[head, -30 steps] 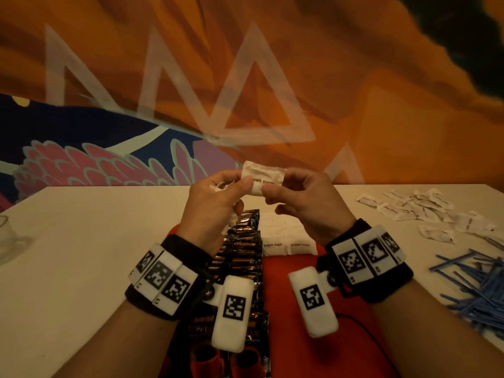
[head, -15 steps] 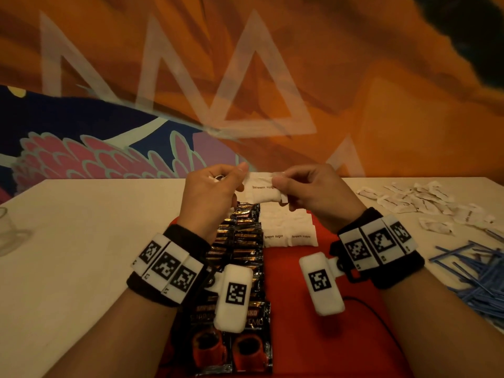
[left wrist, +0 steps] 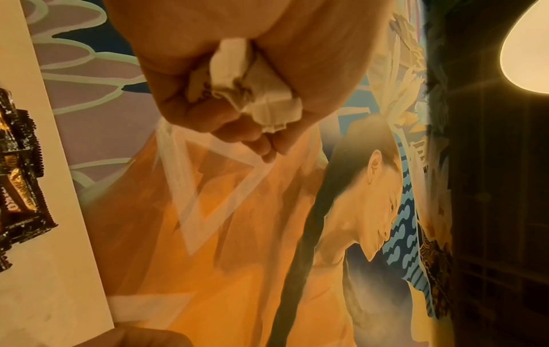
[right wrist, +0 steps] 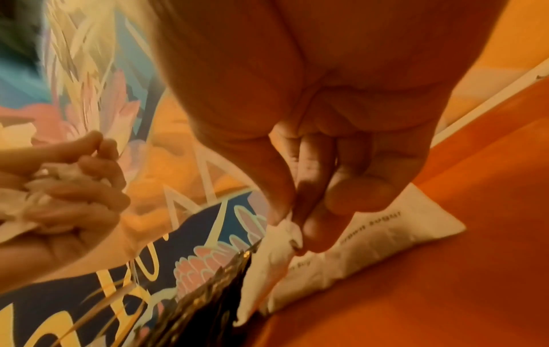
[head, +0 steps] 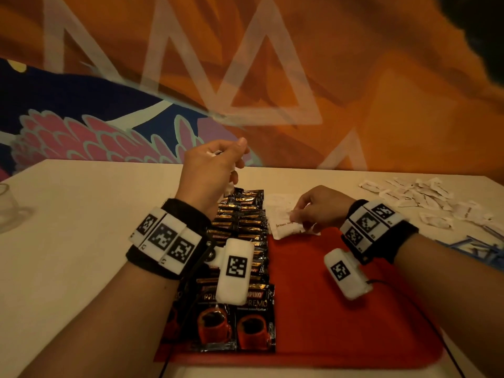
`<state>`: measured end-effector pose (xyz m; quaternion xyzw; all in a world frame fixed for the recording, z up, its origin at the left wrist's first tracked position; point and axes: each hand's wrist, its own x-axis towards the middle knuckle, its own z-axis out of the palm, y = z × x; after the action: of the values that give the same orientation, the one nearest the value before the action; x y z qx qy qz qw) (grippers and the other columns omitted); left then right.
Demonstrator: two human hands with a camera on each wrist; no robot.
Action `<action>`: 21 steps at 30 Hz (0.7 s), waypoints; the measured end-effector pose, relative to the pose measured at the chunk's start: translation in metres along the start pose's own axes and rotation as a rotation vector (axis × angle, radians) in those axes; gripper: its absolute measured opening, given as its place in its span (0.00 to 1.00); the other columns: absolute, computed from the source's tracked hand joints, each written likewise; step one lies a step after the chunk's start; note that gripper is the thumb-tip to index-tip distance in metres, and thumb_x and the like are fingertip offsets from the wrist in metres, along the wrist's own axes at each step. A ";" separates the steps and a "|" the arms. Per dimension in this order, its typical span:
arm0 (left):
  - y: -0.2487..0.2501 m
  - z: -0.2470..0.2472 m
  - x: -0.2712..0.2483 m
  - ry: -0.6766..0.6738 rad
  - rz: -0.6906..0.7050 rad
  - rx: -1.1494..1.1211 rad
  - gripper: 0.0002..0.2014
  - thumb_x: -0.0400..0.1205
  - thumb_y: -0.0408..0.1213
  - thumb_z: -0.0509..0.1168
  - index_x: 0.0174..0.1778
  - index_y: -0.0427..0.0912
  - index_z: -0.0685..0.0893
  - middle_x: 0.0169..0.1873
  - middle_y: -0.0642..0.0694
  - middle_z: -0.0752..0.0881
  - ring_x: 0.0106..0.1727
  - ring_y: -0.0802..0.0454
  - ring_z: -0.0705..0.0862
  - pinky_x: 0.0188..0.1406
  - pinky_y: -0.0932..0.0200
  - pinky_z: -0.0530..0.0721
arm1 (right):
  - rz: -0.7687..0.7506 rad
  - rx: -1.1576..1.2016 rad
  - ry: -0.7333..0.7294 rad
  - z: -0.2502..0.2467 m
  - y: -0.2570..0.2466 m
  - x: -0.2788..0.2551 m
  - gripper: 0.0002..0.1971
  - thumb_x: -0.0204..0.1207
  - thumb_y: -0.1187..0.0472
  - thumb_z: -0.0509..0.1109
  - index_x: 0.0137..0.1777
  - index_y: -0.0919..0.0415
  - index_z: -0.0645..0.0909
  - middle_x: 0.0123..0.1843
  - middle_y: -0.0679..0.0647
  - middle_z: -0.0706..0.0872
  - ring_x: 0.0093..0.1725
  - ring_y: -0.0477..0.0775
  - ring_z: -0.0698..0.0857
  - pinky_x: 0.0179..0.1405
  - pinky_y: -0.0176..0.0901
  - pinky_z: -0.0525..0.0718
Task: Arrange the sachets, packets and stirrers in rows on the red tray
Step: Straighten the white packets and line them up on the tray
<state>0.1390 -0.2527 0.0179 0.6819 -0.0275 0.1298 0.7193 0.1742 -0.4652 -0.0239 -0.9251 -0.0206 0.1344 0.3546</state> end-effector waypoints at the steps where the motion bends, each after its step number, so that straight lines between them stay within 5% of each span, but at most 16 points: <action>1: 0.001 0.000 0.000 -0.001 0.000 -0.001 0.10 0.84 0.44 0.69 0.44 0.42 0.89 0.32 0.50 0.82 0.26 0.55 0.75 0.25 0.57 0.70 | 0.007 -0.028 -0.009 0.003 -0.002 0.000 0.08 0.78 0.57 0.76 0.42 0.61 0.86 0.32 0.53 0.88 0.32 0.47 0.86 0.29 0.37 0.82; 4: 0.002 -0.001 0.000 -0.003 0.003 -0.007 0.10 0.84 0.44 0.69 0.43 0.43 0.89 0.32 0.50 0.82 0.26 0.55 0.75 0.25 0.58 0.70 | 0.012 -0.109 -0.019 0.008 -0.008 0.001 0.08 0.79 0.56 0.75 0.43 0.60 0.86 0.34 0.52 0.90 0.30 0.43 0.85 0.33 0.37 0.84; 7: 0.003 -0.003 0.000 -0.002 0.003 -0.013 0.10 0.84 0.44 0.69 0.44 0.42 0.90 0.31 0.50 0.82 0.26 0.55 0.76 0.25 0.58 0.69 | 0.023 -0.200 0.001 0.011 -0.012 0.004 0.09 0.79 0.53 0.75 0.44 0.59 0.87 0.41 0.55 0.92 0.37 0.47 0.86 0.48 0.46 0.88; 10: 0.003 -0.003 0.000 -0.008 -0.003 -0.016 0.10 0.84 0.45 0.69 0.44 0.42 0.89 0.30 0.51 0.82 0.26 0.56 0.76 0.25 0.58 0.70 | 0.026 -0.378 0.015 0.015 -0.016 0.007 0.15 0.79 0.50 0.73 0.52 0.63 0.87 0.49 0.57 0.91 0.46 0.54 0.87 0.53 0.48 0.86; 13: 0.003 -0.004 0.000 -0.011 -0.007 -0.018 0.10 0.84 0.45 0.69 0.43 0.43 0.89 0.31 0.51 0.82 0.27 0.56 0.76 0.25 0.59 0.71 | 0.031 -0.553 -0.006 0.019 -0.017 0.012 0.20 0.79 0.45 0.73 0.54 0.65 0.84 0.52 0.59 0.89 0.52 0.59 0.86 0.47 0.48 0.84; 17: 0.003 -0.004 0.000 -0.010 -0.012 -0.005 0.10 0.84 0.46 0.69 0.43 0.44 0.90 0.32 0.51 0.83 0.27 0.56 0.77 0.26 0.59 0.72 | 0.008 -0.583 0.060 0.018 -0.013 0.011 0.19 0.74 0.42 0.76 0.44 0.57 0.76 0.44 0.54 0.84 0.48 0.57 0.84 0.36 0.44 0.77; 21: 0.003 -0.004 0.001 -0.009 -0.019 -0.012 0.10 0.84 0.46 0.69 0.42 0.44 0.90 0.31 0.52 0.83 0.27 0.56 0.77 0.26 0.59 0.72 | -0.240 -0.472 0.178 0.011 -0.017 0.003 0.13 0.70 0.51 0.81 0.42 0.52 0.79 0.40 0.46 0.82 0.40 0.48 0.80 0.32 0.38 0.72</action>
<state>0.1382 -0.2482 0.0209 0.6783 -0.0250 0.1197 0.7245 0.1749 -0.4449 -0.0216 -0.9812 -0.1297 0.0011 0.1429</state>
